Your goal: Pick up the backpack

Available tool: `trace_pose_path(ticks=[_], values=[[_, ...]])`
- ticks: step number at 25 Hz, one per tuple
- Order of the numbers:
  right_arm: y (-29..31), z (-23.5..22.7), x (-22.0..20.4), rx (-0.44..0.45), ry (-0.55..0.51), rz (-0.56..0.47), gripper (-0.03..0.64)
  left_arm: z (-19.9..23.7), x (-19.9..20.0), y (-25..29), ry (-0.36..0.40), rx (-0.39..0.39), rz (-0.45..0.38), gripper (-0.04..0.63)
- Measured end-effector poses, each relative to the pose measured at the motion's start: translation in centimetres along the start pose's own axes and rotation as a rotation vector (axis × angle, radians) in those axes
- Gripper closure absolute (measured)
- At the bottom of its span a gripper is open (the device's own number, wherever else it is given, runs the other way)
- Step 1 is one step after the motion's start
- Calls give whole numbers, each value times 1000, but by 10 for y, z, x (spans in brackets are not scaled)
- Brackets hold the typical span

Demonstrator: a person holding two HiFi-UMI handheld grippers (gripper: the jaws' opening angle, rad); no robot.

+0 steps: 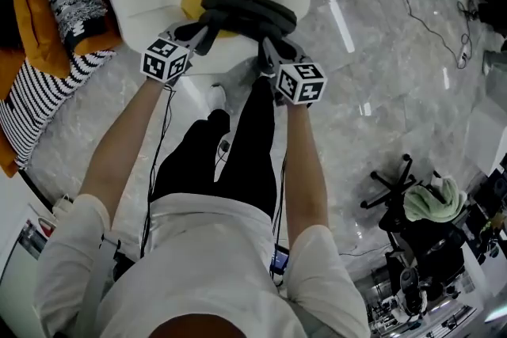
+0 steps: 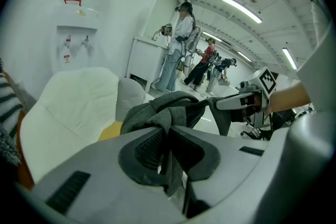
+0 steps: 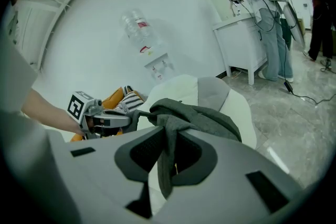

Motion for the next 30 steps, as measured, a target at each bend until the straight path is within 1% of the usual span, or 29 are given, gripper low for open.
trace_pose_path(ticks=[7,16,23,30], values=[[-7,18,2,-25,21,-11,572,-1,-4,-19,32,-16,25,558],[-26,39,9,-18,4,16,572,-11,5,-44,25,-21,16,558],[-62,67,-2,32,-14,30,572,-42,5,-80,30,-32,-2,558],[-100,92,-1,83,-55,18,572,-76,7,-118,18,-10,-38,558]])
Point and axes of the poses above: the fingertips, and each gripper's own axes: y forward along the fingers, z to its left, x out of its top, the point moved 2 cm from there along -y, backward along the fingers, and after that the axes turned 5 degrees about z, right-handed, at the moved point
